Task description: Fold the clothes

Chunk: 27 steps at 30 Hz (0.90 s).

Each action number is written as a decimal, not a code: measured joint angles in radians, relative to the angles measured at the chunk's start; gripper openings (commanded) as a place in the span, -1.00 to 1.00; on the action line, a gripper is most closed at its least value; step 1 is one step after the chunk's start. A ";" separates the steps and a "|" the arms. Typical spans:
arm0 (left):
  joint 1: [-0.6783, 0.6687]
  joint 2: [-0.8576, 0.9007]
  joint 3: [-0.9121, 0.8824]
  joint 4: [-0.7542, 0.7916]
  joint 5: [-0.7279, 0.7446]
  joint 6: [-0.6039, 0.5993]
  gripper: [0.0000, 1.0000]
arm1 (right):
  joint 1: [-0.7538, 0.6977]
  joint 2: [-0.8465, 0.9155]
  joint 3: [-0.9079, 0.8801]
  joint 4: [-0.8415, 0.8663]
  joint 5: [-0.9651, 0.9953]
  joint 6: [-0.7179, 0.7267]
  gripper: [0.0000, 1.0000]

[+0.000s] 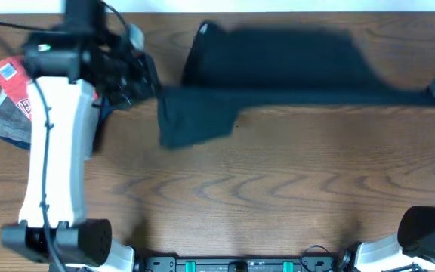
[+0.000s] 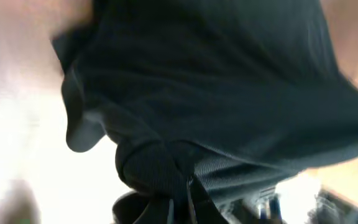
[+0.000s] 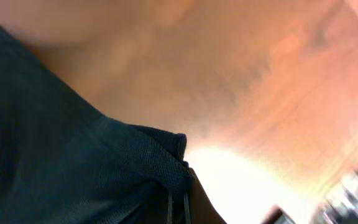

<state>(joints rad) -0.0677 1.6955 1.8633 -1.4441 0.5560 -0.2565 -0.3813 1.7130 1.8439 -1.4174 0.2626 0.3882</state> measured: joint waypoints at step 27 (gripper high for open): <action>-0.057 -0.130 -0.678 0.113 0.021 0.122 -0.88 | -0.246 0.021 -0.467 0.066 -0.107 0.055 -0.98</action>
<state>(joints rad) -0.1249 1.5654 1.1854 -1.3315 0.5774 -0.1349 -0.6277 1.7336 1.3769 -1.3514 0.1558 0.4435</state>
